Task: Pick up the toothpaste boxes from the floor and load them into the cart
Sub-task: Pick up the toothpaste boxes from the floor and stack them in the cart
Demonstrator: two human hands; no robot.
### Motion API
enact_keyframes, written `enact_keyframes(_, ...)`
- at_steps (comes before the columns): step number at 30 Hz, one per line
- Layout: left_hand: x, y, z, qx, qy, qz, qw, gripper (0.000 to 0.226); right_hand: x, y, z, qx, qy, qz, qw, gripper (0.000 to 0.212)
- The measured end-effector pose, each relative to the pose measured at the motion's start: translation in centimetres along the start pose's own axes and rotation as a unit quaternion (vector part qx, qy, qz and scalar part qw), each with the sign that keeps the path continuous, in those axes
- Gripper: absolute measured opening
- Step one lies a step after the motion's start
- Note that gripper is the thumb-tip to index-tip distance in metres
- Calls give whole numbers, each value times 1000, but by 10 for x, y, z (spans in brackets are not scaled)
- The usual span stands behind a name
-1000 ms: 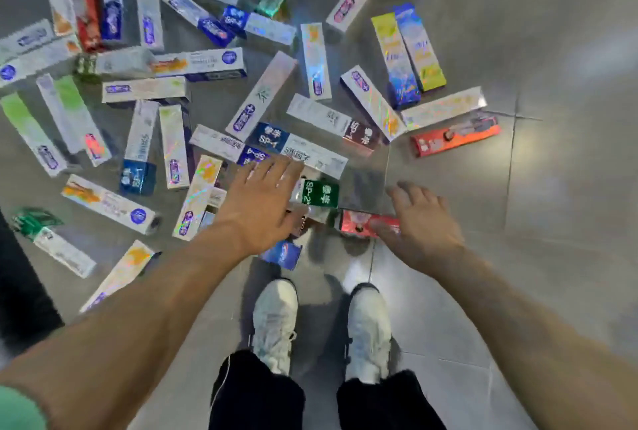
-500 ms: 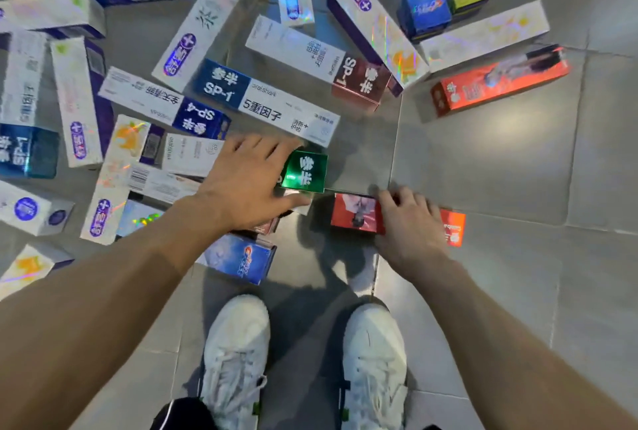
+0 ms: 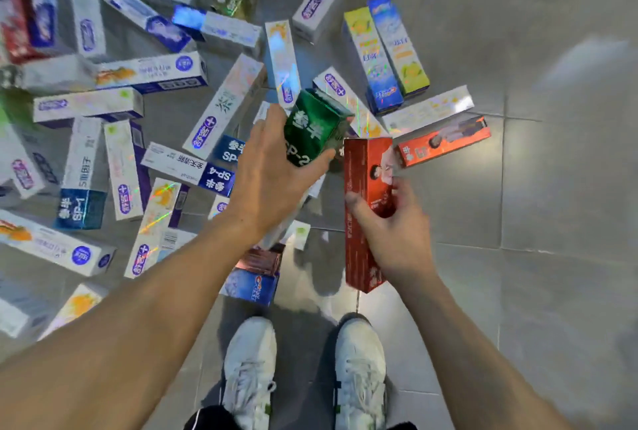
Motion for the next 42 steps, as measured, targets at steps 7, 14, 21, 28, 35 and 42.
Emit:
enact_keyframes(7,181,-5,-157,68,191,-23,979,51,-227,61,-129,53,-178,-121,975,39)
enact_keyframes(14,407,32,-338,29,258,25,965,54,-458,196,-278,45,-195,-198,959,48)
enact_keyframes(21,564,130,-487,69,270,71,958,55,-610,376,-381,37,-193,-312,930,46)
enact_keyframes(28,644,221,-535,81,265,102,955,52,-641,492,-429,65,-210,-375,900,59)
enact_keyframes(35,719,253,-545,58,273,172,945,50,-650,533,-475,71,-198,-383,900,81)
enact_keyframes(42,771,256,-542,27,320,216,922,50,-657,548,-525,99,-253,-403,874,81)
Point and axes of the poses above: each hand's wrist, its own y-axis away from the middle knuckle, its own z-axis out of the palm, x = y × z, the point moved 10 cm from there along -y, towards the middle knuckle, and after that the axes turned 8 degrees about -x, right-handed, at the moved point
